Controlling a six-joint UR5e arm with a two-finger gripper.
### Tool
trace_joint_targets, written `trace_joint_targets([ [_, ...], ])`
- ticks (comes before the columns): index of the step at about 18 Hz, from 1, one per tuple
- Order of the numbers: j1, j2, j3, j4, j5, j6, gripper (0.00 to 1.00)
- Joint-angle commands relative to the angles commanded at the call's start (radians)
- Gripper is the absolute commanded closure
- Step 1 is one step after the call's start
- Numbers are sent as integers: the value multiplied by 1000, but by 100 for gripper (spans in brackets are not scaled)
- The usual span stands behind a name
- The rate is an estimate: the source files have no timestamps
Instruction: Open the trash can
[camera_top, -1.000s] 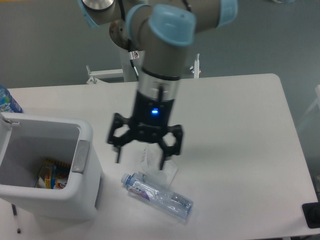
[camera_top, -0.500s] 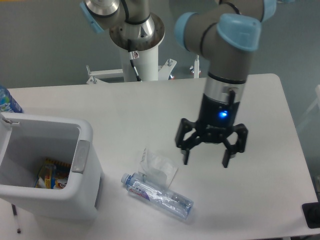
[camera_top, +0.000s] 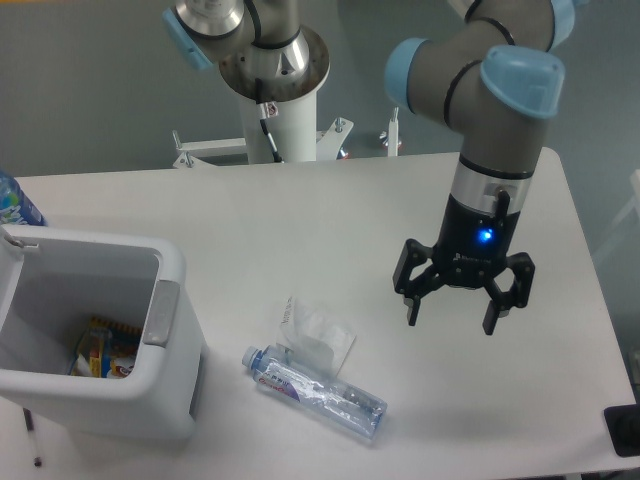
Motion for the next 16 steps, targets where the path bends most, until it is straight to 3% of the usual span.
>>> trace_joint_targets([
  [4,9,-8,-3,-14,79,166,0],
  [12,6,-3,-40,-20,189,352,0],
  [16,6,-3,-43,-40,204,382,0],
])
